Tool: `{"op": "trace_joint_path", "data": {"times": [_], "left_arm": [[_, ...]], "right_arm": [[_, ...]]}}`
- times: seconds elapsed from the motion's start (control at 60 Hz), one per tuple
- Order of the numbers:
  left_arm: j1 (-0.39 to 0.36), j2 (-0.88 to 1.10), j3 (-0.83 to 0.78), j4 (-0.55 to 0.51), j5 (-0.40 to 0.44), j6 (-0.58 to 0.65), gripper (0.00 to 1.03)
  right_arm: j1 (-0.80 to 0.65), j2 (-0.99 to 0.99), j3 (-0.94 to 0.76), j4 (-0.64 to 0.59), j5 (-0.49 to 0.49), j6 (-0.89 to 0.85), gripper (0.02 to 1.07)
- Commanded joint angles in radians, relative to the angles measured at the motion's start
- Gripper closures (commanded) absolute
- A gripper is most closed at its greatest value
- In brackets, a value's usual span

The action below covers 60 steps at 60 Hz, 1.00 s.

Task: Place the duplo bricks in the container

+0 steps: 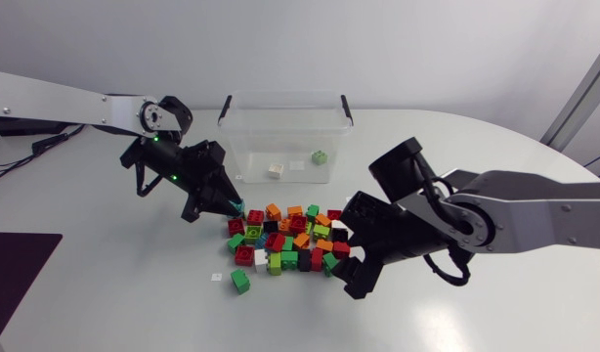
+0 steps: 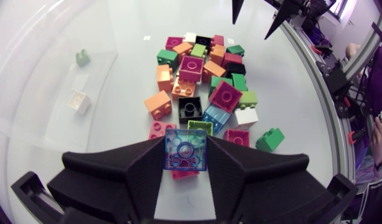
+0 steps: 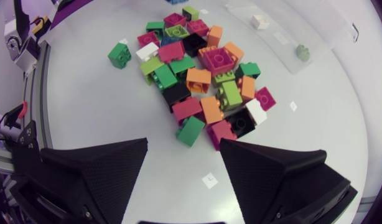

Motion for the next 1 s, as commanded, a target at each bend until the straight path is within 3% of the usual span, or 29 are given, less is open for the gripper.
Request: {"op": "trace_joint_path", "data": {"times": [0.0,0.55,0.7,0.817,0.983], "left_arm": [[0.0,-0.061,-0.03,-0.014,0.025,0.018,0.68],[0.016,-0.244,0.006,-0.014,0.088,-0.084,0.68],[0.017,-0.244,0.046,-0.013,0.097,-0.112,0.68],[0.02,-0.242,0.072,-0.013,0.103,-0.126,0.68],[0.019,-0.236,0.12,-0.005,0.111,-0.163,0.68]], "right_arm": [[0.018,0.047,0.013,-0.033,0.013,0.055,0.32],[0.05,0.248,0.131,-0.044,0.075,0.07,0.32],[0.052,0.306,0.159,-0.044,0.075,0.074,0.45],[0.052,0.326,0.17,-0.043,0.076,0.074,0.49],[0.041,0.351,0.187,-0.033,0.081,0.07,0.79]]}}
